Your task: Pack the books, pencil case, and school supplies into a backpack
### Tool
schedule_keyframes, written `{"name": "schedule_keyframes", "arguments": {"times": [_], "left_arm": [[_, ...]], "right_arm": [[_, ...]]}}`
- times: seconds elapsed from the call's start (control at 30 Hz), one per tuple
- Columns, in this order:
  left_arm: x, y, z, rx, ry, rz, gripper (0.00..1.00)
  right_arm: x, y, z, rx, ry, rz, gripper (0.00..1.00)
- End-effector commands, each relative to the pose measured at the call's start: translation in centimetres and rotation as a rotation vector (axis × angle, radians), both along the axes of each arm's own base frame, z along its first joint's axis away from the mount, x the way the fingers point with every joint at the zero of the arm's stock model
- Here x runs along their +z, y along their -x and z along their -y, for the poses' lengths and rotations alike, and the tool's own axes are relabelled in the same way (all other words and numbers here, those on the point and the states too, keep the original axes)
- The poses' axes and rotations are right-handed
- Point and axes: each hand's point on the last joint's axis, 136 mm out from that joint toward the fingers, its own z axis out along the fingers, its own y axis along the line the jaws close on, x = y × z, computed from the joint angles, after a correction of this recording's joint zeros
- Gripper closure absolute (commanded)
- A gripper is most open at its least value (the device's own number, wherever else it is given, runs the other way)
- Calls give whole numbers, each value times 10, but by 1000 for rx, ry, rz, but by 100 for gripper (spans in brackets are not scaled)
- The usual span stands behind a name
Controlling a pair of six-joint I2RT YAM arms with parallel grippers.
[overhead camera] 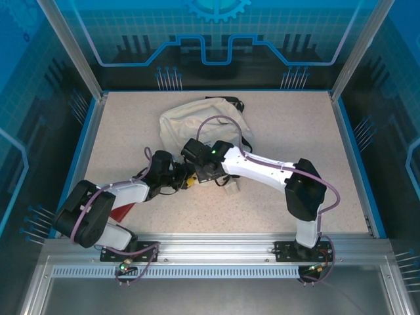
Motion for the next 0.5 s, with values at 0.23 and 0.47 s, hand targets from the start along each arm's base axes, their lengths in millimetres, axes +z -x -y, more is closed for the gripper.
{"name": "schedule_keyframes", "arguments": {"times": [0.23, 0.47], "left_arm": [[-18, -5, -15, 43, -104, -10, 97], [-26, -2, -21, 44, -144, -11, 100]], "right_arm": [[11, 5, 63, -171, 272, 70, 100], [19, 1, 99, -296, 387, 108, 100]]}}
